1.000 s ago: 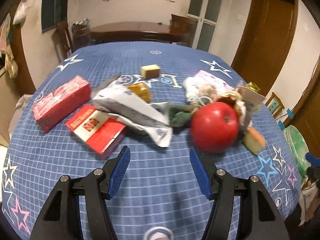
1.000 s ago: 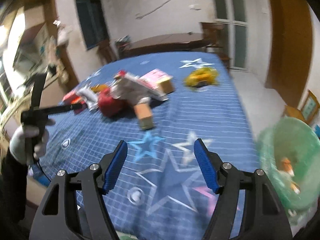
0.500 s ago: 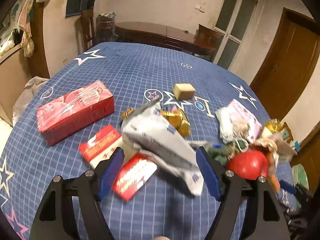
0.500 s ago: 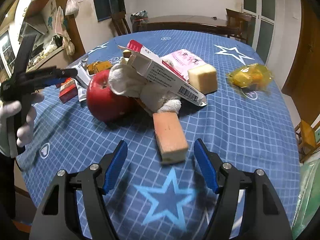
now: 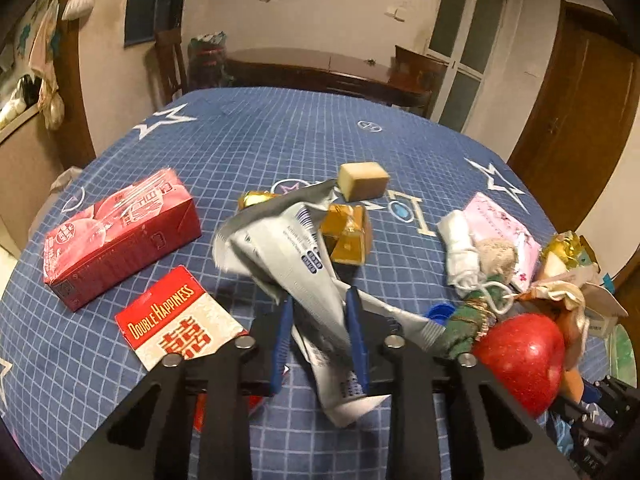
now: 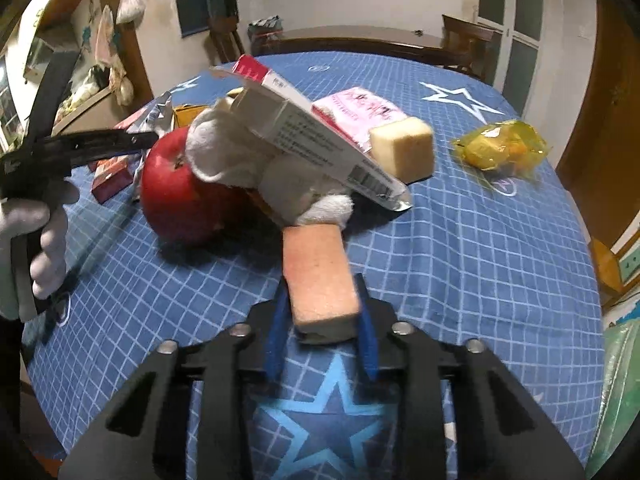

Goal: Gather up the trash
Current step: 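Grasp the white-blue toothpaste tube with the left gripper while the right grasps the pink sponge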

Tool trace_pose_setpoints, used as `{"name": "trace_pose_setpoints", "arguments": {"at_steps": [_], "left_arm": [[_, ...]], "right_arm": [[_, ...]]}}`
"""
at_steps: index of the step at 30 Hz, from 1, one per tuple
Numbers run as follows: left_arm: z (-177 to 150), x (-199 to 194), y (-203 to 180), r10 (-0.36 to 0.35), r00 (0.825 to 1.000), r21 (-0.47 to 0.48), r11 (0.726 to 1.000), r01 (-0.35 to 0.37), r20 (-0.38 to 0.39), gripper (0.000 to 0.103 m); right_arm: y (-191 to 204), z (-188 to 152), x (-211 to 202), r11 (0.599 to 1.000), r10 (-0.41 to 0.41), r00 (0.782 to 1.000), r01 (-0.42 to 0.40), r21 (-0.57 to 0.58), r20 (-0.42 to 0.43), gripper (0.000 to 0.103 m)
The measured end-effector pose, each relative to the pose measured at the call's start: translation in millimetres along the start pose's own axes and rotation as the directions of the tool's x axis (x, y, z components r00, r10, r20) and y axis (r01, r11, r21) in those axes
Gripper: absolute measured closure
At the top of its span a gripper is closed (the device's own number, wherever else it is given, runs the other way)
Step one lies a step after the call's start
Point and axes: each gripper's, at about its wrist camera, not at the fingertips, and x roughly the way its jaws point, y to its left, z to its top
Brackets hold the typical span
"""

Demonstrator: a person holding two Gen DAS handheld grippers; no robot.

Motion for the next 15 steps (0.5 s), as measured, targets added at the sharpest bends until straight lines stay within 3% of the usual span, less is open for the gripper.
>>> {"name": "trace_pose_setpoints", "arguments": {"at_steps": [2,9,15], "left_arm": [[-5,-12,-4,0.012,1.0,0.017,1.0,-0.012,0.023,0.085],[-32,-74,-13,-0.003,0.996,0.081,0.997,-0.004,0.095,0.085],[-67,-120,-31,-0.046,0.993,0.129,0.991,0.032,0.11,0.085]], "right_arm": [[-2,-4,-8,1.0,-0.016,1.0,0.016,0.01,0.026,0.077],[10,-23,-44,0.998,-0.049,0.99,0.044,0.041,0.131,0.078],[33,-34,-85,0.995,-0.101,0.96,0.095,0.035,0.261,0.078]]}}
